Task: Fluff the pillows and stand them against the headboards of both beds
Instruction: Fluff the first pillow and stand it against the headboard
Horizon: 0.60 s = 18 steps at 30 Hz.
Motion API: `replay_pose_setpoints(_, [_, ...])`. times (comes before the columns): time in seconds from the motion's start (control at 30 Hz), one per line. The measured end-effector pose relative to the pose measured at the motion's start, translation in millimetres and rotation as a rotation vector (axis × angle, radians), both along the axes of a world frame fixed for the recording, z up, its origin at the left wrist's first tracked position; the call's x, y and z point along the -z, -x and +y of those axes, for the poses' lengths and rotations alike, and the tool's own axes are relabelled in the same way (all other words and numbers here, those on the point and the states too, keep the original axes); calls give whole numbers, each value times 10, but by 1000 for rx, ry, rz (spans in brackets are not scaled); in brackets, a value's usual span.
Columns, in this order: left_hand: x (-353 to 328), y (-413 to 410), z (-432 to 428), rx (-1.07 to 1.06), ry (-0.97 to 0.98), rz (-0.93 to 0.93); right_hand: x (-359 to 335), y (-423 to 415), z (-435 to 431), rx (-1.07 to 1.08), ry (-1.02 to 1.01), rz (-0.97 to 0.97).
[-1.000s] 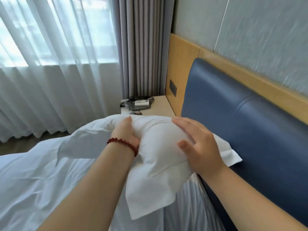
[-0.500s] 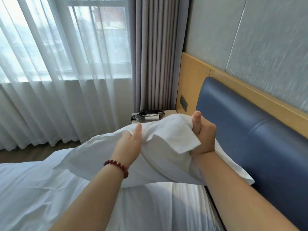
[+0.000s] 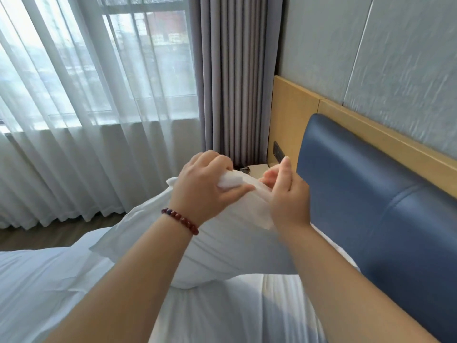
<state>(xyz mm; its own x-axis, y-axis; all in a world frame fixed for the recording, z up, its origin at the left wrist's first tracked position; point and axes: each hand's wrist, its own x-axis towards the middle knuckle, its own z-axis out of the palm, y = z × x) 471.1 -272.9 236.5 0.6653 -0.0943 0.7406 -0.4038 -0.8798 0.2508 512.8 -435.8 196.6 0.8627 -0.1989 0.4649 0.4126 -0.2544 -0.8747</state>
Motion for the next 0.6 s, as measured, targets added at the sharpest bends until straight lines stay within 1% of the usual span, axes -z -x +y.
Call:
replay_pose_setpoints(0.07, [36, -103, 86, -19, 31, 8, 235, 45, -209, 13, 196, 2])
replay_pose_setpoints(0.13, [39, -182, 146, -43, 64, 29, 489, 87, -420, 25, 466, 41])
replay_pose_setpoints(0.17, [38, -214, 164, -51, 77, 44, 601, 75, -520, 30, 580, 95])
replay_pose_setpoints(0.23, [44, -262, 198, -57, 101, 76, 768, 4, -679, 29, 718, 216])
replay_pose_setpoints(0.33, [60, -280, 258, -54, 110, 151, 897, -118, -806, -88, 765, 376])
replay_pose_setpoints(0.4, [86, -250, 319, -44, 103, 210, 942, -174, -798, -167, 780, 414])
replay_pose_setpoints(0.47, [146, -197, 387, -50, 89, 256, 988, -192, -736, -149, 798, 378])
replay_pose_setpoints(0.5, [187, -176, 427, -55, 82, 278, 1000, -195, -696, -125, 775, 350])
replay_pose_setpoints(0.57, [262, -137, 484, -59, 102, 313, 995, -177, -624, -112, 678, 308])
replay_pose_setpoints(0.6, [260, -130, 508, -65, 140, 297, 966, -161, -588, -128, 632, 294])
